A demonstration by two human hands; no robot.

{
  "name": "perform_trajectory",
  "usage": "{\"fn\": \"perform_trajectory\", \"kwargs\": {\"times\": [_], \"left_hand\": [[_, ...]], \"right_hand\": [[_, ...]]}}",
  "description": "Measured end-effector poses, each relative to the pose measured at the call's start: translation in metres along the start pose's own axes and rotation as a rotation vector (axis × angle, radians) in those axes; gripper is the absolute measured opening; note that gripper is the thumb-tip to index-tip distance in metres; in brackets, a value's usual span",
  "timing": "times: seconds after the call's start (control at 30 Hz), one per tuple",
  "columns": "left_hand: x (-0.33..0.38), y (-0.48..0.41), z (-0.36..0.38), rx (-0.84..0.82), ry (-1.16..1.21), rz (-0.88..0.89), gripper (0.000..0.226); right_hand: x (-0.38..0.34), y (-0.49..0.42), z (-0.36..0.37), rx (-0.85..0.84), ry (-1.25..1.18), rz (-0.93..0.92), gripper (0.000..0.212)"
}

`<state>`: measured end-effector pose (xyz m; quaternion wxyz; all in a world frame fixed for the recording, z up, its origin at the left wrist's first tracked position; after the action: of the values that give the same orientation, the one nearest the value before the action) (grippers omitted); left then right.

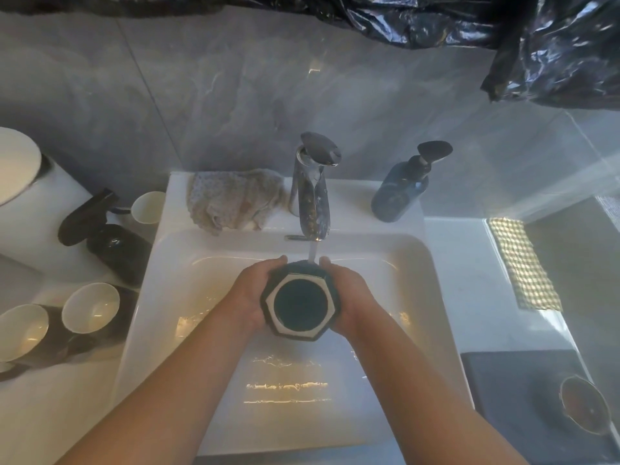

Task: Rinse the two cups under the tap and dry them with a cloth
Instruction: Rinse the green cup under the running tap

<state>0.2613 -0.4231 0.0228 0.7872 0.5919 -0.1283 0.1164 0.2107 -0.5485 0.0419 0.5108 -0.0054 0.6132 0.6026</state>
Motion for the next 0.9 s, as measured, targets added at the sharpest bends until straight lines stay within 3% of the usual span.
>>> {"fn": "perform_trajectory", "kwargs": {"times": [0.1, 0.2, 0.3, 0.47, 0.57, 0.67, 0.77, 0.83, 0.9], "left_hand": [[0.002, -0.002, 0.01, -0.097, 0.115, 0.028, 0.054], [0.007, 0.002, 0.017, -0.075, 0.151, 0.164, 0.042], [0.01, 0.004, 0.019, 0.017, 0.089, 0.285, 0.03], [0.004, 0.008, 0.021, 0.074, 0.175, 0.094, 0.036], [0.003, 0.011, 0.026, 0.07, 0.119, 0.108, 0.034], [0.011, 0.02, 0.032, 0.12, -0.046, 0.28, 0.03], [0.016, 0.036, 0.032, 0.202, -0.217, 0.543, 0.045], [0.016, 0.044, 0.03, 0.214, -0.311, 0.636, 0.051], [0.02, 0.041, 0.025, 0.226, -0.317, 0.615, 0.041]], "right_hand": [[0.0, -0.005, 0.0, 0.058, -0.098, 0.024, 0.032], [0.001, -0.012, 0.0, 0.092, -0.147, 0.013, 0.034], [-0.006, -0.01, 0.006, 0.035, -0.15, -0.158, 0.033], [-0.014, -0.008, 0.006, -0.023, 0.135, -0.485, 0.039], [-0.026, -0.006, 0.0, 0.051, 0.179, -0.566, 0.024], [-0.022, -0.008, -0.004, 0.152, 0.066, -0.373, 0.019], [-0.012, -0.011, 0.001, 0.084, 0.027, -0.161, 0.044], [-0.015, -0.01, 0.001, 0.045, 0.128, -0.178, 0.057], [-0.022, -0.013, 0.002, -0.003, 0.26, -0.287, 0.061]]}}
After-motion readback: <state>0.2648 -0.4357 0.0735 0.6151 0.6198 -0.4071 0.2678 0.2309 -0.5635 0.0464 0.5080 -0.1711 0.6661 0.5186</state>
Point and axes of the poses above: each hand's wrist, its own y-axis away from the middle knuckle, its own z-axis out of the palm, x = y × z, the point moved 7 cm from there along -y, towards the middle knuckle, and after that the axes turned 11 degrees about -z, right-handed, at the moved point
